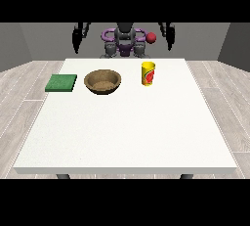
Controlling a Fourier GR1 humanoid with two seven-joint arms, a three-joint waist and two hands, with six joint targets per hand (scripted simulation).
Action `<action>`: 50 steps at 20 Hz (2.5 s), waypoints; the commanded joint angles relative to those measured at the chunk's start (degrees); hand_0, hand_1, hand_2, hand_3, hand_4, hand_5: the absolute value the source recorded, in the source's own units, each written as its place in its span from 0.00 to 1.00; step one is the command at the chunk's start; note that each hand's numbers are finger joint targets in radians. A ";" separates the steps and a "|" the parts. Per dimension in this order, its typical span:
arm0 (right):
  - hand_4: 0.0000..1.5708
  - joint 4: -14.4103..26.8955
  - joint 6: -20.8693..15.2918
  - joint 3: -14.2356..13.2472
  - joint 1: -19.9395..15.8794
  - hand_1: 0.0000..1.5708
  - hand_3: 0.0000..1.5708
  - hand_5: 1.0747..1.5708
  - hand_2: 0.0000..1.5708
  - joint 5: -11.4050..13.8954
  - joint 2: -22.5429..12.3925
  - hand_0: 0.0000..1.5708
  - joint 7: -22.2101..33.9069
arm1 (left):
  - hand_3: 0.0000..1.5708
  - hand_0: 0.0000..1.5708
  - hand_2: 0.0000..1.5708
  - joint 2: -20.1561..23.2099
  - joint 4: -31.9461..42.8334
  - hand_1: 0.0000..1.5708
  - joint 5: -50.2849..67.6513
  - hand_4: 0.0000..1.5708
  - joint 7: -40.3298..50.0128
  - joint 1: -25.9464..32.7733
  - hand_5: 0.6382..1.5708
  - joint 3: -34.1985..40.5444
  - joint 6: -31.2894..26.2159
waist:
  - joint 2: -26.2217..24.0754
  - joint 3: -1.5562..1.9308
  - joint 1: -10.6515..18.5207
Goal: Pick the cup and pour the ball into the bowl, then pick the bowl and place it on the pad
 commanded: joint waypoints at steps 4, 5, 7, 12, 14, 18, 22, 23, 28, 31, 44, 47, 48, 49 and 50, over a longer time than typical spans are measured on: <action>0.54 -4.94 0.69 -0.64 -0.54 0.00 0.31 0.99 0.21 -0.79 -2.11 0.00 4.47 | 0.00 0.00 0.00 2.16 -4.93 0.00 0.52 0.00 4.57 -0.90 1.00 0.77 -0.35 | -13.47 0.00 0.23; 0.54 -5.64 0.77 -0.79 -0.78 0.00 0.31 0.99 0.21 -0.86 -2.52 0.00 5.28 | 0.00 0.00 0.00 2.52 -5.51 0.00 0.52 0.00 5.41 -1.24 1.00 0.88 -0.37 | -15.09 -0.02 0.06; 0.54 -7.70 -4.00 5.10 -7.62 0.00 0.31 0.99 0.21 -4.84 6.59 0.00 5.68 | 0.00 0.00 0.00 -5.16 -4.04 0.00 10.41 0.00 5.37 -7.02 1.00 1.13 2.60 | -10.26 -0.06 -0.28; 0.54 -12.90 -17.57 16.29 -12.12 0.00 0.26 0.99 0.16 -4.78 6.89 0.00 12.23 | 0.00 0.00 0.00 -5.41 -1.62 0.00 11.21 0.00 7.95 -12.99 1.00 4.22 7.21 | -8.50 0.06 -1.94; 0.53 -14.02 -22.92 19.44 -13.90 0.00 0.26 0.99 0.16 -2.84 6.94 0.00 15.86 | 0.00 0.00 0.00 -4.45 -2.52 0.00 11.54 0.00 9.94 -14.79 1.00 4.48 6.80 | -8.53 0.08 -1.27; 0.52 -11.32 -23.45 18.60 -16.26 0.00 0.32 0.99 0.24 -0.96 6.99 0.00 9.58 | 0.00 0.00 0.00 -3.74 -2.13 0.00 10.23 0.00 7.75 -19.34 1.00 3.58 7.50 | -2.44 0.11 -0.83; 0.51 -11.02 -17.60 12.78 -18.52 0.00 0.29 0.99 0.12 -2.70 5.81 0.00 7.24 | 0.00 0.00 0.00 -2.55 2.00 0.00 10.10 0.00 0.07 -20.01 0.99 6.26 6.26 | 3.87 0.11 -2.76; 0.50 -12.80 -17.43 12.46 -21.06 0.00 0.36 0.99 0.23 -2.11 4.74 0.00 10.57 | 0.00 0.00 0.00 -2.26 4.06 0.00 10.41 0.00 -4.87 -16.32 0.99 6.20 3.07 | 4.42 0.08 -2.83; 0.45 -6.35 -19.14 9.66 -27.72 0.00 0.45 1.00 0.28 1.56 4.68 0.00 8.02 | 0.00 0.00 0.00 -4.71 8.30 0.00 6.58 0.00 -11.69 -18.43 0.98 3.55 4.79 | 10.20 0.09 -0.99; 0.44 -3.68 -15.48 3.52 -29.20 0.00 0.43 1.00 0.24 -2.34 0.69 0.00 4.67 | 0.00 0.00 0.00 -5.48 9.13 0.00 5.73 0.00 -15.69 -17.68 0.97 1.02 7.05 | 13.77 0.11 -1.79; 0.41 5.47 -11.83 -2.16 -31.34 0.00 0.38 0.99 0.28 -2.95 -3.00 0.00 1.85 | 0.00 0.00 0.00 -5.27 30.26 0.00 3.24 0.00 -33.98 -15.63 0.96 4.17 4.46 | 11.69 0.10 -1.17; 0.42 7.29 -12.09 -2.02 -32.19 0.00 0.39 0.99 0.26 -2.06 -2.44 0.00 1.34 | 0.00 0.00 0.00 -2.66 35.87 0.00 4.69 0.00 -34.23 -20.25 0.96 6.49 2.40 | 11.43 0.09 -1.47; 0.41 9.61 -8.25 -5.34 -30.00 0.00 0.39 0.99 0.26 -5.33 -4.80 0.00 -3.80 | 0.00 0.00 0.00 -4.28 31.96 0.00 2.91 0.00 -32.59 -19.26 0.96 4.71 5.56 | 11.58 0.12 -1.70; 0.41 5.54 -8.92 -3.97 -31.88 0.00 0.37 0.99 0.26 -4.94 -4.76 0.00 1.21 | 0.00 0.00 0.00 -2.43 38.27 0.00 4.60 0.00 -38.80 -19.11 0.96 7.97 3.24 | 12.75 0.08 -3.53; 0.41 5.02 -11.51 -0.85 -30.07 0.00 0.37 0.98 0.26 -1.94 -1.97 0.00 1.42 | 0.00 0.00 0.00 -3.16 41.07 0.00 4.04 0.00 -38.08 -20.89 0.96 7.62 4.26 | 11.14 0.08 -4.05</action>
